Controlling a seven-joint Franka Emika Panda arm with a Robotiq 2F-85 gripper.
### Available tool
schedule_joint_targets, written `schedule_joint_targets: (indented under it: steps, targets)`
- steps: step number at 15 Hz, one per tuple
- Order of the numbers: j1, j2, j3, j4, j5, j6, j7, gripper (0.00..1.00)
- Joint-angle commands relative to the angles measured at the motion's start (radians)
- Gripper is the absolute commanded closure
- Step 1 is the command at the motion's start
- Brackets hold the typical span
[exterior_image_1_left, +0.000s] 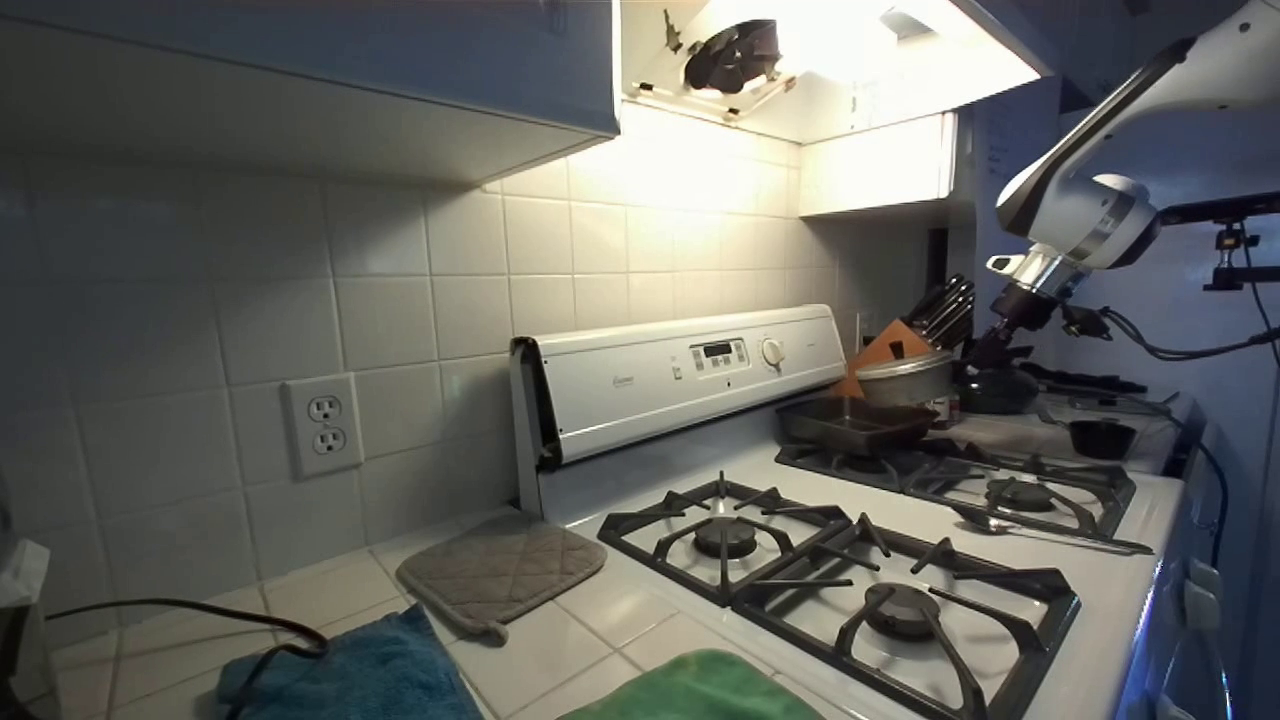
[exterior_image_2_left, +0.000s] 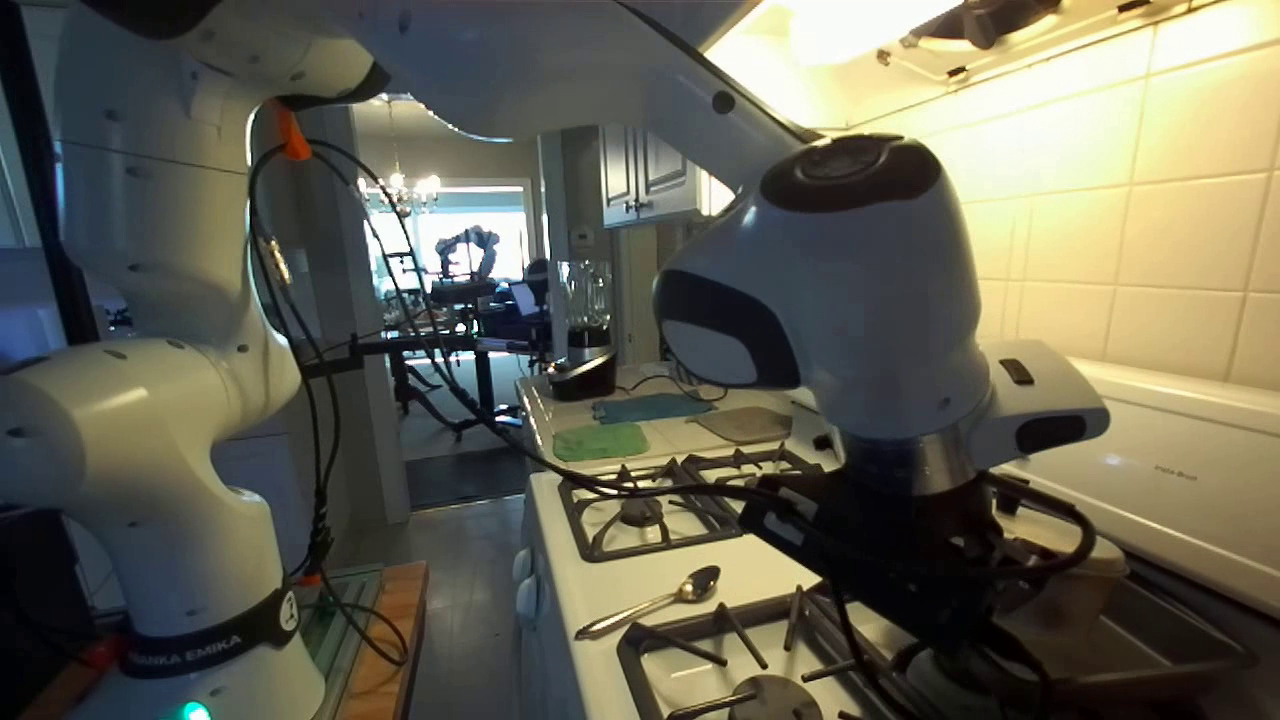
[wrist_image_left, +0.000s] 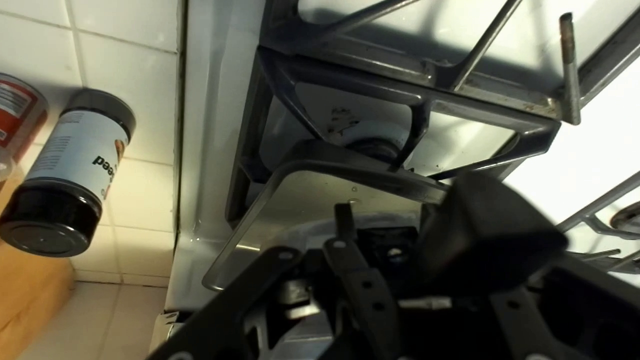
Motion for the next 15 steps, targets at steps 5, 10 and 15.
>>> schedule_joint_targets:
  steps: [5, 10, 15]
  targets:
    - [-0.002, 0.128, 0.048, 0.140, -0.014, 0.034, 0.084, 0.88]
    - [-0.003, 0.187, 0.071, 0.186, -0.033, 0.066, 0.112, 0.88]
    - [-0.004, 0.229, 0.094, 0.210, -0.055, 0.097, 0.137, 0.88]
